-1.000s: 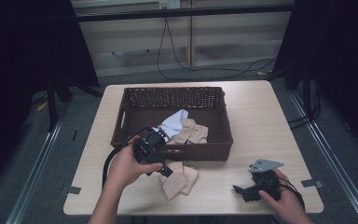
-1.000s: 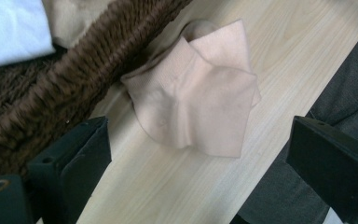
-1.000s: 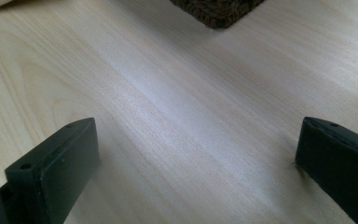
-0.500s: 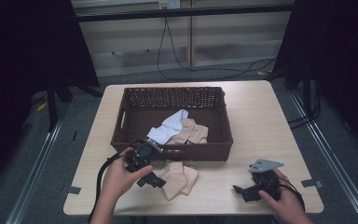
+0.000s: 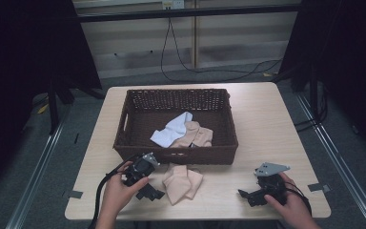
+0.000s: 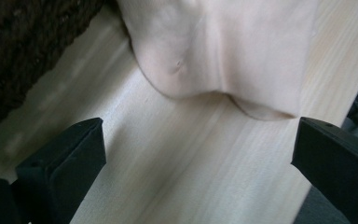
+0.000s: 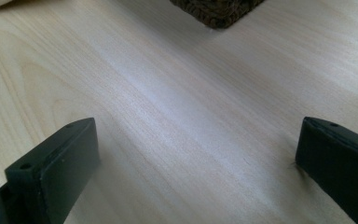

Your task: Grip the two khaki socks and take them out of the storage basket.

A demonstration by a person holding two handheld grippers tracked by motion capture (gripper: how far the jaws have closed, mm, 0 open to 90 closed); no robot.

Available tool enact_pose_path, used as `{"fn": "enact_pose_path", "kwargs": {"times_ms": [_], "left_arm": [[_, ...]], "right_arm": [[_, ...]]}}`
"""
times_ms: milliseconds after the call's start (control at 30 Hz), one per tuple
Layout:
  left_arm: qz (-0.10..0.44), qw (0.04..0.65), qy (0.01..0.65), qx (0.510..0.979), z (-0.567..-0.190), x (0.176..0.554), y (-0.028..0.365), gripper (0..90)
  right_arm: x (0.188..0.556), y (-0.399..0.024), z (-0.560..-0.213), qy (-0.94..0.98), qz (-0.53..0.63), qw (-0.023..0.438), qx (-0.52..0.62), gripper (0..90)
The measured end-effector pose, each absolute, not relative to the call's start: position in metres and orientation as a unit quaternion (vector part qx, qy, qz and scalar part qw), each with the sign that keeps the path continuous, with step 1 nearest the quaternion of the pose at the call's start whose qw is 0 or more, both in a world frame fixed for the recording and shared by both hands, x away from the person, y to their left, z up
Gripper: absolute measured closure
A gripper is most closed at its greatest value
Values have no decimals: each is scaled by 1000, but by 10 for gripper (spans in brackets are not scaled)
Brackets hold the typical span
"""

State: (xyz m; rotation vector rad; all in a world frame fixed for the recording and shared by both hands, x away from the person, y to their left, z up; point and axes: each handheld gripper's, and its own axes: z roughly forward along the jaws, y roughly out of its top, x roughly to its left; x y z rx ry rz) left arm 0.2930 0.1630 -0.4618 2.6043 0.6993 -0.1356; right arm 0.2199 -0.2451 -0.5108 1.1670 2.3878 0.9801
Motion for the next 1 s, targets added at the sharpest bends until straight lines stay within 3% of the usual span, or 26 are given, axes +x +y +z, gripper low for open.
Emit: {"fn": "enact_pose_path", "kwargs": {"times_ms": [233, 667, 1000], "left_arm": [[-45, 218, 252, 942, -480, 287, 169, 6], [41, 259, 227, 938, -492, 277, 172, 0], [71, 338, 240, 907, -503, 270, 184, 0]], "right_arm": [[220, -245, -511, 833, 342, 154, 407, 0], [220, -245, -511, 833, 342, 154, 407, 0], [220, -245, -511, 833, 342, 154, 406, 0]]}}
